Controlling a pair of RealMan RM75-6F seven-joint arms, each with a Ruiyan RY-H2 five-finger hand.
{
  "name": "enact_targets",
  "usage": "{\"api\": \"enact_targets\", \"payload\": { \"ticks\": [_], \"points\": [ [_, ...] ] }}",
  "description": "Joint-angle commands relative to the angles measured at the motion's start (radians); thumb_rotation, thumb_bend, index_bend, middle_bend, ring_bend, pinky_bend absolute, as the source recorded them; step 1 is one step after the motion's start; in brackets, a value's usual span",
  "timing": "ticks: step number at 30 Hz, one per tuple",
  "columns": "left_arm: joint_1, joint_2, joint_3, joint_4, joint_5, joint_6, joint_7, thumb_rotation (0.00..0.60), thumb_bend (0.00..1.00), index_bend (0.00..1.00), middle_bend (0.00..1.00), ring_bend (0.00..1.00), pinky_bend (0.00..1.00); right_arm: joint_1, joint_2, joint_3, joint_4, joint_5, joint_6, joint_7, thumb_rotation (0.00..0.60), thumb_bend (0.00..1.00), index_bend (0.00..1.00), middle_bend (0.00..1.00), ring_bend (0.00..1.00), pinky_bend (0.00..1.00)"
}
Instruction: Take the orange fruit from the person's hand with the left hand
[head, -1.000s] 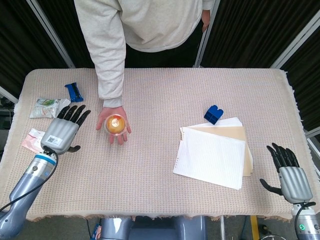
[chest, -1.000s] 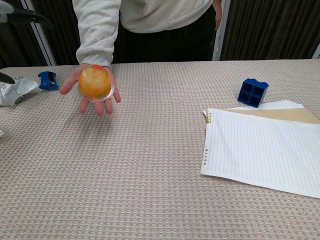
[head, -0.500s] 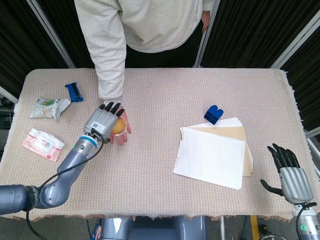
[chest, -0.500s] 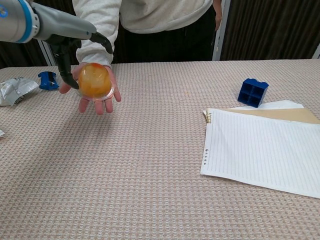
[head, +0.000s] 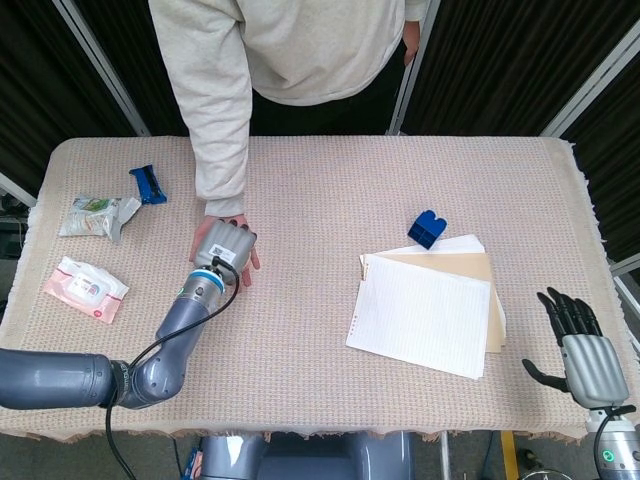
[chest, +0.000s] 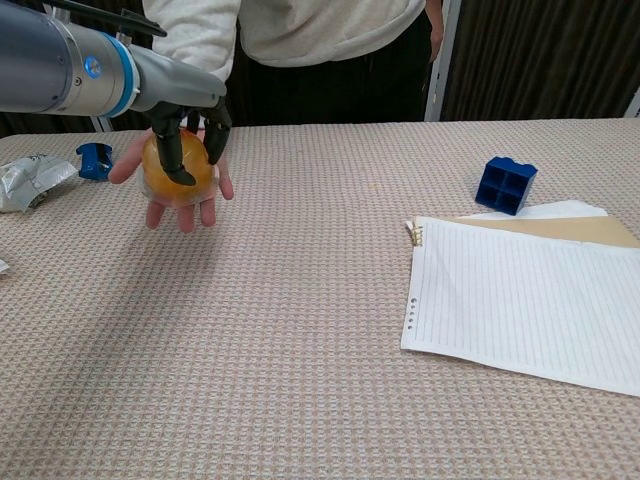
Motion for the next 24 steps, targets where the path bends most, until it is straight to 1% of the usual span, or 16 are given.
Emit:
{"api": "enact_targets", "payload": {
  "ticks": [1,2,5,10,13,16,18,21,24],
  "points": [
    [0.011,-0.01,0.005,0.0,0.056,0.029,-0.046,0.6,0.49,0.67,0.52,0.46,0.53,0.0,0.0,0.0,0.0,0.0,0.0,-0.001,0.6,0.14,0.05,0.0,0.0,0.0],
    [0.018,-0.011,0.007,-0.001,0.083,0.037,-0.063,0.6,0.54,0.72,0.56,0.5,0.56,0.0,0.0,0.0,0.001,0.001,0.0,-0.002,0.6,0.14,0.05,0.0,0.0,0.0],
    [0.035,-0.011,0.022,-0.001,0.164,0.054,-0.097,0.6,0.6,0.79,0.62,0.55,0.61,0.0,-0.001,0.001,0.001,0.002,0.001,-0.004,0.6,0.14,0.05,0.0,0.0,0.0],
    [0.063,0.001,0.031,-0.014,0.264,0.066,-0.161,0.6,0.61,0.79,0.63,0.55,0.61,-0.002,-0.001,0.002,0.0,0.003,0.003,-0.005,0.6,0.14,0.05,0.0,0.0,0.0],
    [0.082,0.031,0.029,-0.054,0.309,0.078,-0.197,0.6,0.6,0.79,0.63,0.55,0.61,-0.002,-0.001,0.002,0.0,0.004,0.002,-0.006,0.6,0.14,0.05,0.0,0.0,0.0],
    [0.114,0.081,0.039,-0.124,0.381,0.102,-0.234,0.6,0.61,0.79,0.63,0.55,0.61,-0.003,0.0,0.002,0.002,0.005,0.003,-0.004,0.6,0.14,0.05,0.0,0.0,0.0],
    [0.144,0.116,0.058,-0.175,0.437,0.119,-0.257,0.6,0.61,0.79,0.63,0.55,0.61,-0.003,0.0,0.002,0.002,0.006,0.004,-0.004,0.6,0.14,0.05,0.0,0.0,0.0],
    [0.206,0.171,0.116,-0.253,0.543,0.146,-0.293,0.6,0.61,0.79,0.63,0.55,0.61,-0.004,0.0,0.002,0.001,0.004,0.006,-0.007,0.6,0.14,0.05,0.0,0.0,0.0],
    [0.275,0.219,0.209,-0.3,0.668,0.158,-0.31,0.6,0.6,0.79,0.63,0.55,0.61,-0.005,-0.001,0.002,0.0,0.002,0.008,-0.012,0.6,0.14,0.05,0.0,0.0,0.0]
  ]
}}
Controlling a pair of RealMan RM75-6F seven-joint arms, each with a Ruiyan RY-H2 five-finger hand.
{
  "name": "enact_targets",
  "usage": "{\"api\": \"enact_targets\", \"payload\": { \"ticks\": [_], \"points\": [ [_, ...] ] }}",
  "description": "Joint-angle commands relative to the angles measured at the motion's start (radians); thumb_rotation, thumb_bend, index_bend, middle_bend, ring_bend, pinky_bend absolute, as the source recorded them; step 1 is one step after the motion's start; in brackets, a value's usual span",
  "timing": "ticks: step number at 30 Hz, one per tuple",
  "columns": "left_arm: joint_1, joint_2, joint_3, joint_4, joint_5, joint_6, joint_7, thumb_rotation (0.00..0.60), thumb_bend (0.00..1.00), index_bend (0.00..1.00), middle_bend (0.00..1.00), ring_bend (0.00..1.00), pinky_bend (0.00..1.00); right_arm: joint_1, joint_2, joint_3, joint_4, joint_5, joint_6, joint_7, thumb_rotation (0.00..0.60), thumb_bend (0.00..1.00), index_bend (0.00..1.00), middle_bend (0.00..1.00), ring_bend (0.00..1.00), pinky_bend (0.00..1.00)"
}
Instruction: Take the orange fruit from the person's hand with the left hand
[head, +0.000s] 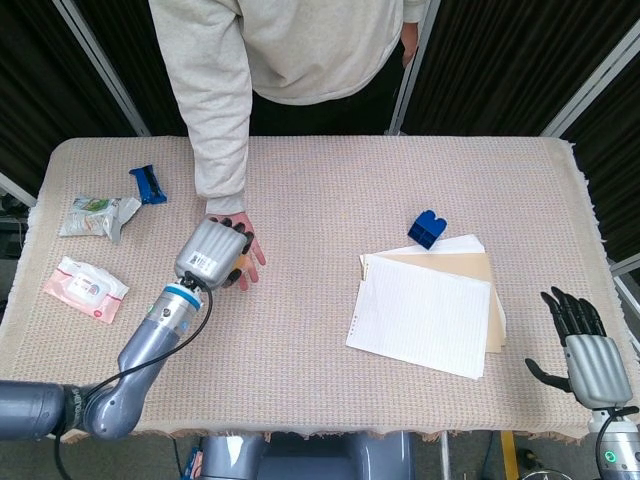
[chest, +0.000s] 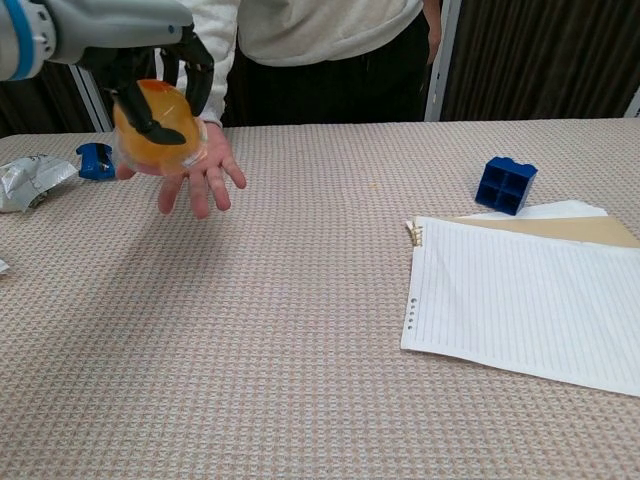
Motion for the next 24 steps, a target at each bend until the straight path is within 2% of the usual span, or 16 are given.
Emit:
{"api": "enact_targets", "payload": {
  "ticks": [1,4,9,15,19,21,24],
  "points": [
    [0.114,0.084,0.137,-0.082,0.189,0.034,-0.048,0.6,0.61,0.79,0.63,0.55,0.61,0.0,-0.001,0.0,-0.001,0.0,0.0,-0.003,0.6,0.14,0.05,0.0,0.0,0.0],
    [0.191,0.1,0.224,-0.065,0.329,0.045,-0.096,0.6,0.61,0.79,0.63,0.55,0.61,0.0,-0.003,0.001,-0.003,0.0,0.001,-0.007,0.6,0.14,0.05,0.0,0.0,0.0],
    [0.278,0.071,0.292,0.026,0.422,0.039,-0.194,0.6,0.61,0.79,0.63,0.55,0.61,0.001,-0.005,0.002,-0.005,0.003,-0.001,-0.011,0.6,0.14,0.05,0.0,0.0,0.0],
    [0.349,-0.062,0.283,0.21,0.433,0.001,-0.323,0.6,0.61,0.77,0.61,0.54,0.59,0.002,-0.005,0.002,-0.006,0.004,-0.003,-0.015,0.6,0.14,0.05,0.0,0.0,0.0],
    [0.367,-0.147,0.265,0.331,0.414,-0.023,-0.333,0.6,0.6,0.73,0.56,0.5,0.56,0.001,-0.006,0.003,-0.006,0.005,-0.001,-0.014,0.6,0.14,0.05,0.0,0.0,0.0],
    [0.38,-0.191,0.254,0.392,0.416,-0.02,-0.33,0.6,0.6,0.69,0.52,0.47,0.55,0.001,-0.006,0.004,-0.005,0.006,-0.001,-0.012,0.6,0.14,0.05,0.0,0.0,0.0],
    [0.389,-0.214,0.246,0.423,0.401,-0.036,-0.323,0.6,0.54,0.54,0.33,0.37,0.45,0.001,-0.006,0.004,-0.003,0.006,-0.001,-0.01,0.6,0.14,0.05,0.0,0.0,0.0]
  ]
}}
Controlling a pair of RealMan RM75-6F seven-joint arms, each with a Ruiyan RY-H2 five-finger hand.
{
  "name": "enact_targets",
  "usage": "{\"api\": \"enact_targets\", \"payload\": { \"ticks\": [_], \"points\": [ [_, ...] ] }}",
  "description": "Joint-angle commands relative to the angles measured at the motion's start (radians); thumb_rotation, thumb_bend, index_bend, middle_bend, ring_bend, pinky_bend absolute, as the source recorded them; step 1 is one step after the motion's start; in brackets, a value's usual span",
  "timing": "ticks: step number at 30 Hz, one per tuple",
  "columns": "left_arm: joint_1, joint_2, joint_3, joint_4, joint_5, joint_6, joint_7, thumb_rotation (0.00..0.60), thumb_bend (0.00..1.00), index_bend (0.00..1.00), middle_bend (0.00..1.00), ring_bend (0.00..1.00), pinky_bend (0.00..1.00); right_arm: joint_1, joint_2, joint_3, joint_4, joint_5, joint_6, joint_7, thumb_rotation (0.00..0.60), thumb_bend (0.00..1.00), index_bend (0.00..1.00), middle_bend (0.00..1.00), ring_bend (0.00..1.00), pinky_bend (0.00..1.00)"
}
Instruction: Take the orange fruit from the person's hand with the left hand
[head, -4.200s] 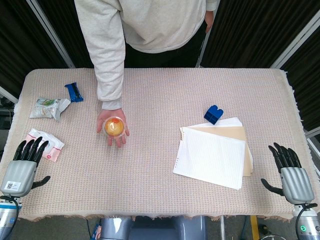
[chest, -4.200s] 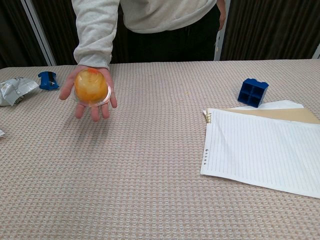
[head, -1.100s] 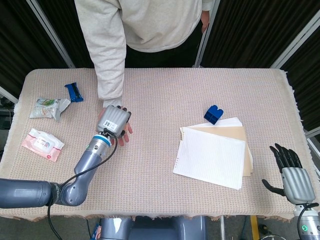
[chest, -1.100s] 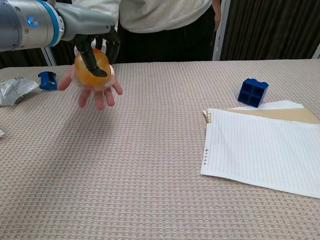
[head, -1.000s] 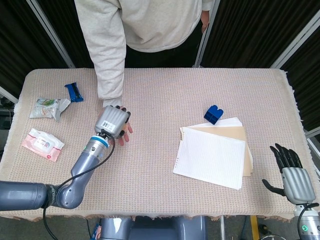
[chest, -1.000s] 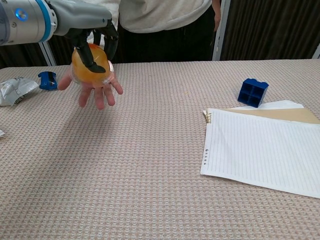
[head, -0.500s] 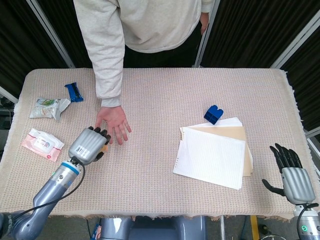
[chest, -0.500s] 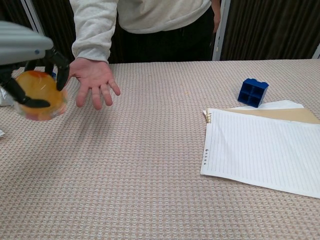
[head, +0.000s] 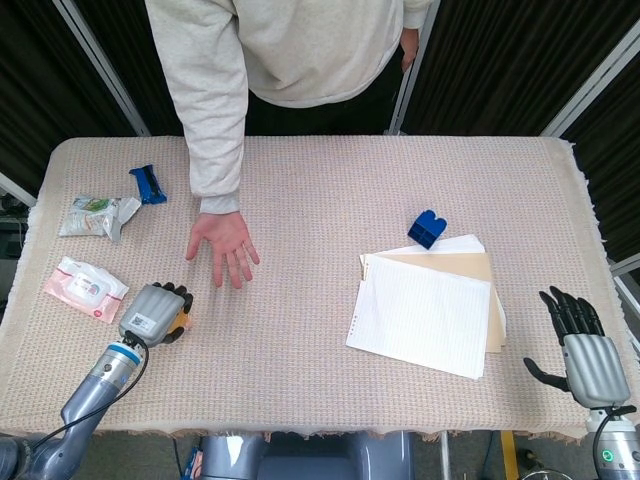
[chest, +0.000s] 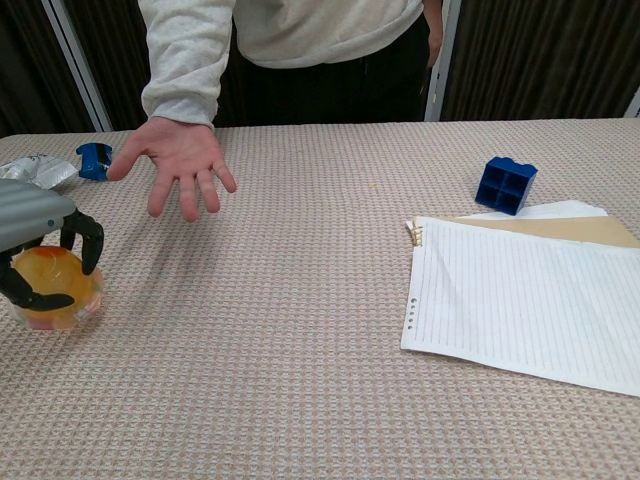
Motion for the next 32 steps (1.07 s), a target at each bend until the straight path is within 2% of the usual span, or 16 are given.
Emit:
{"api": "enact_targets", "payload": {
  "ticks": [1,2,5,7,10,16,18,20,25,32],
  "points": [
    [0.021,-0.041,-0.016,0.048,-0.023,-0.03,0.005,0.6,0.5,0.47,0.23,0.29,0.37,-0.001,0.0,0.0,0.0,-0.001,0.001,0.001,0.6,0.14,0.05,0.0,0.0,0.0],
    [0.021,-0.039,-0.015,0.047,-0.033,-0.042,0.011,0.6,0.46,0.4,0.14,0.2,0.29,-0.001,0.001,0.0,0.001,-0.001,0.002,0.002,0.6,0.14,0.05,0.0,0.0,0.0],
    [0.018,-0.024,-0.013,0.029,-0.06,-0.073,0.027,0.6,0.4,0.24,0.01,0.03,0.15,-0.001,0.001,-0.001,0.001,-0.002,0.003,0.002,0.6,0.14,0.05,0.0,0.0,0.0],
    [0.015,-0.006,-0.011,0.008,-0.077,-0.091,0.039,0.6,0.39,0.16,0.0,0.0,0.08,-0.001,0.0,-0.001,0.001,-0.004,0.004,0.001,0.6,0.14,0.05,0.0,0.0,0.0],
    [0.014,0.024,-0.016,-0.027,-0.093,-0.101,0.052,0.6,0.38,0.11,0.0,0.0,0.01,-0.001,0.0,-0.001,0.0,-0.004,0.004,-0.001,0.6,0.14,0.05,0.0,0.0,0.0],
    [0.048,0.099,-0.036,-0.123,-0.045,-0.027,0.014,0.6,0.37,0.09,0.0,0.0,0.0,-0.002,0.0,0.0,0.0,-0.003,0.005,0.001,0.6,0.14,0.05,0.0,0.0,0.0],
    [0.088,0.147,-0.031,-0.182,0.023,0.053,-0.012,0.6,0.35,0.08,0.0,0.0,0.0,-0.001,-0.001,0.0,0.001,-0.003,0.003,0.001,0.6,0.14,0.05,0.0,0.0,0.0],
    [0.136,0.179,-0.02,-0.21,0.091,0.144,-0.029,0.6,0.29,0.06,0.0,0.0,0.0,0.001,-0.002,0.0,0.002,-0.004,0.001,-0.001,0.6,0.14,0.05,0.0,0.0,0.0],
    [0.273,0.19,0.015,-0.175,0.196,0.354,-0.052,0.6,0.15,0.0,0.0,0.0,0.0,0.005,-0.006,0.003,0.001,0.0,-0.004,-0.01,0.6,0.14,0.05,0.0,0.0,0.0],
    [0.38,0.18,0.026,-0.123,0.221,0.438,-0.105,0.6,0.11,0.0,0.0,0.0,0.0,0.008,-0.011,0.004,0.002,0.0,-0.007,-0.02,0.6,0.14,0.05,0.0,0.0,0.0]
  ]
}}
